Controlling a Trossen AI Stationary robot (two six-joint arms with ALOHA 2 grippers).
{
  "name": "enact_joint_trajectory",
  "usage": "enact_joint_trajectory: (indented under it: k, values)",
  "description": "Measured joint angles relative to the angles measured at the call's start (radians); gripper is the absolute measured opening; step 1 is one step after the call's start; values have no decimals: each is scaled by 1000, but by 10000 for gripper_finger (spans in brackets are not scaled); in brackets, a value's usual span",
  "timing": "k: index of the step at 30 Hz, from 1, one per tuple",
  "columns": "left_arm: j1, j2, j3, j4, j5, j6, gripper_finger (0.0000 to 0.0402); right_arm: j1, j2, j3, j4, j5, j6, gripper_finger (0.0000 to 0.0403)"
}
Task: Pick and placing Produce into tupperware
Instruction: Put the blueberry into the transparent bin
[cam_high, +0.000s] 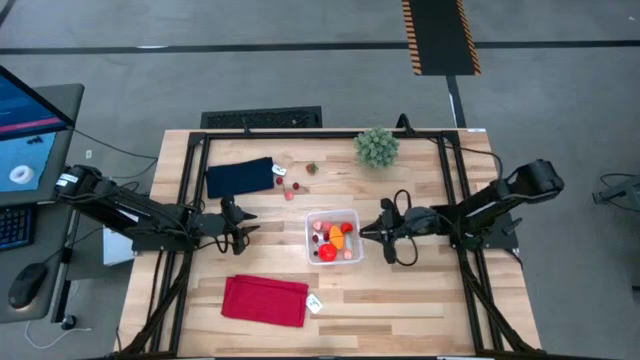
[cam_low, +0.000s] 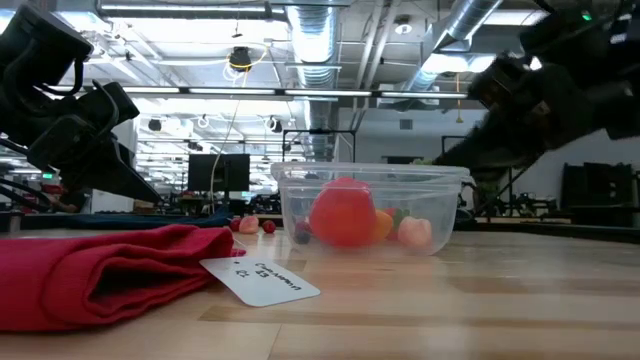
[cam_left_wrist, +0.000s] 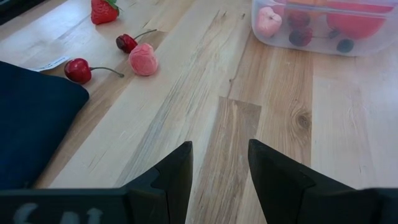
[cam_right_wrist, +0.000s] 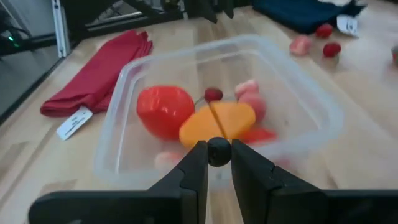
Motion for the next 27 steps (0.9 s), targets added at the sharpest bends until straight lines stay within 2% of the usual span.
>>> enact_joint_trajectory:
  k: [3,7,14,22,27]
  values:
    - [0,0,0,0,0,0,145,-7,-48,68,-137,7,-44,86]
    - [0,0,0,0,0,0,145,6,-93,170,-350,81,-83,86]
    - [0,0,0,0,0,0,145,22,-26,355,-669,115,-59,86]
    - [0,0,0,0,0,0,145,22,83,449,-704,72,-64,92]
    - [0,0,0,-1,0,0,145,2,81,453,-696,72,-62,133]
